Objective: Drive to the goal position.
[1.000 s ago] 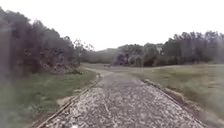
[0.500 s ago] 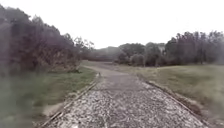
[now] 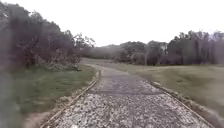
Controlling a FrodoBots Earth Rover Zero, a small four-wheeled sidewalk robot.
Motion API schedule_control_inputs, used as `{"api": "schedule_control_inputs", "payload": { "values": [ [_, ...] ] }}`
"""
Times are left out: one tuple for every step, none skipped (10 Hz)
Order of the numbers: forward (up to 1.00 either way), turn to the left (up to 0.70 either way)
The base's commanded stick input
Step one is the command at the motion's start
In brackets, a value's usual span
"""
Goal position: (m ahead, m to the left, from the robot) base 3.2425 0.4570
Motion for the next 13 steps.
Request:
{"api": "schedule_control_inputs", "payload": {
  "values": [
    [0.7,-0.25],
    [0.7,-0.19],
    [0.7,-0.14],
    [0.7,-0.08],
    [0.7,-0.03],
    [0.7,-0.03],
    [0.7,-0.03],
    [0.7,-0.03],
    [0.7,-0.03],
    [0.7,-0.03],
    [0.7,-0.03],
    [0.7,-0.03],
    [0.7,-0.03]
  ]
}}
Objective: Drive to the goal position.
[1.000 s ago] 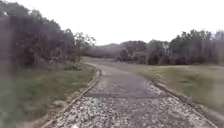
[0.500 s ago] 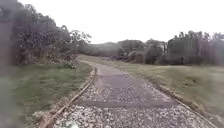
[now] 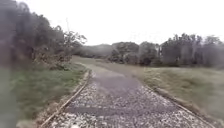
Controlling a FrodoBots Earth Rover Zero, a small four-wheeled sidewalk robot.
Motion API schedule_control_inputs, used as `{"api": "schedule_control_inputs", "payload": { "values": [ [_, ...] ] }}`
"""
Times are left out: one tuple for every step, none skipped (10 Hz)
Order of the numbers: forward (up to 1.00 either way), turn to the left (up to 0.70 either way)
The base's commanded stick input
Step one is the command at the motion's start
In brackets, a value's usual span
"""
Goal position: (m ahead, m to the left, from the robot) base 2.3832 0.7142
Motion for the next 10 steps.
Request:
{"api": "schedule_control_inputs", "payload": {
  "values": [
    [0.7,-0.03],
    [0.7,-0.03],
    [0.7,-0.03],
    [0.7,-0.03],
    [0.7,-0.03],
    [0.7,-0.03],
    [0.7,-0.03],
    [0.7,-0.03],
    [0.7,-0.03],
    [0.7,-0.03]
  ]
}}
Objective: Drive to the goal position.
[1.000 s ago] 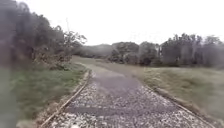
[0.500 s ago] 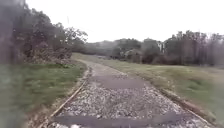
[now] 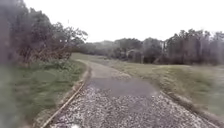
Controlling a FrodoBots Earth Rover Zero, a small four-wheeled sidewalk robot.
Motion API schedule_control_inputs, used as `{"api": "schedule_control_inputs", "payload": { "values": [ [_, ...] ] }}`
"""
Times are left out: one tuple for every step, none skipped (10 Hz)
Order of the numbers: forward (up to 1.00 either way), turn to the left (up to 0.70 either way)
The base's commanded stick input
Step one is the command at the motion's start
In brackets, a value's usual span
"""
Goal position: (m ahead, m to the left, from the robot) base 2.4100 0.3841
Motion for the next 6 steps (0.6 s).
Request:
{"api": "schedule_control_inputs", "payload": {
  "values": [
    [0.7,-0.03],
    [0.7,-0.03],
    [0.7,-0.03],
    [0.7,-0.03],
    [0.7,-0.03],
    [0.7,-0.03]
  ]
}}
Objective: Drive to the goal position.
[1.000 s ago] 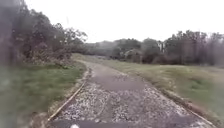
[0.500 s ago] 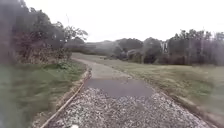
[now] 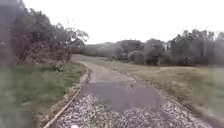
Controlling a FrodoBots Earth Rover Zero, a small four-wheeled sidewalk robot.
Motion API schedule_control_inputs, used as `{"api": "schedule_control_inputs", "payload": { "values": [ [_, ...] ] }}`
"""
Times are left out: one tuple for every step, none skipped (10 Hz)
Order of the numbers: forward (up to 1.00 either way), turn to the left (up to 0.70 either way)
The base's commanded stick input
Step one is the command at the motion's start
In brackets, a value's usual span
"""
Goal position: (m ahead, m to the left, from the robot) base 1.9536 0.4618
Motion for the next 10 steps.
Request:
{"api": "schedule_control_inputs", "payload": {
  "values": [
    [0.7,-0.03],
    [0.7,-0.03],
    [0.7,-0.03],
    [0.7,-0.03],
    [0.7,-0.03],
    [0.7,-0.03],
    [0.7,-0.03],
    [0.7,-0.03],
    [0.7,-0.03],
    [0.7,-0.03]
  ]
}}
